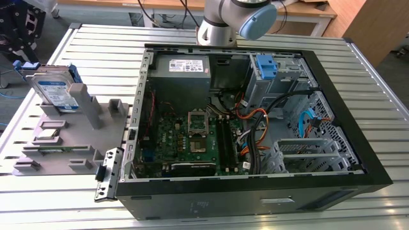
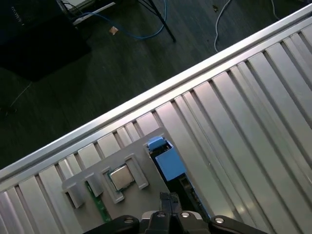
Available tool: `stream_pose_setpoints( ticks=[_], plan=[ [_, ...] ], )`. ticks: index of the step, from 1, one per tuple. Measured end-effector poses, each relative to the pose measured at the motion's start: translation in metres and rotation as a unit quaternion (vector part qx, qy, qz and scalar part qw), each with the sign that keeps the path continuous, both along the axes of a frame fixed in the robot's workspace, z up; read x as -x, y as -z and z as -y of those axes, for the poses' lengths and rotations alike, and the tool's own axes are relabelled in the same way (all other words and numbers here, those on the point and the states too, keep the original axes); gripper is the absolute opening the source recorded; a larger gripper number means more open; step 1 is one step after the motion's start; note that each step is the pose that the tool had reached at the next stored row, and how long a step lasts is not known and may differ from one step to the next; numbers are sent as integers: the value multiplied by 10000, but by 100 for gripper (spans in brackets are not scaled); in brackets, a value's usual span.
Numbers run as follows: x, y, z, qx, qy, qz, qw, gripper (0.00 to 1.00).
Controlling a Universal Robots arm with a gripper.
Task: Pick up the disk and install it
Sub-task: 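Pick up the disk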
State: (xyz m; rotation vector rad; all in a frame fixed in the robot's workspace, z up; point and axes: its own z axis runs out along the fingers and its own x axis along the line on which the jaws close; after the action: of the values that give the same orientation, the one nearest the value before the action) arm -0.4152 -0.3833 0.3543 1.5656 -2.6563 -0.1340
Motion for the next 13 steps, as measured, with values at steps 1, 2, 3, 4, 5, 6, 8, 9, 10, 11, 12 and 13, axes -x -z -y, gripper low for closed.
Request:
stream_pose_setpoints(
  ticks=[1, 2, 3, 4, 5, 6, 8, 9, 10, 11, 12, 13],
  plan=[
    [0, 0, 0, -7, -66, 0, 10000, 11],
    [0, 1, 0, -13, -132, 0, 9999, 11],
    [0, 1, 0, -19, -197, 0, 9998, 11],
    [0, 2, 0, -26, -263, 0, 9997, 11],
    [0, 3, 0, -31, -331, 0, 9994, 11],
    [-1, 6, 0, -33, -414, 1, 9991, 11],
    [-1, 10, 1, -36, -570, -1, 9984, 11],
    [-1, 12, 1, -37, -647, -1, 9979, 11],
    [0, 14, 0, -39, -725, -1, 9974, 11],
    [0, 17, 0, -40, -803, -1, 9968, 11],
    [-1, 19, 0, -41, -882, -2, 9961, 11],
    [0, 22, 0, -43, -967, -2, 9953, 11]
  ],
)
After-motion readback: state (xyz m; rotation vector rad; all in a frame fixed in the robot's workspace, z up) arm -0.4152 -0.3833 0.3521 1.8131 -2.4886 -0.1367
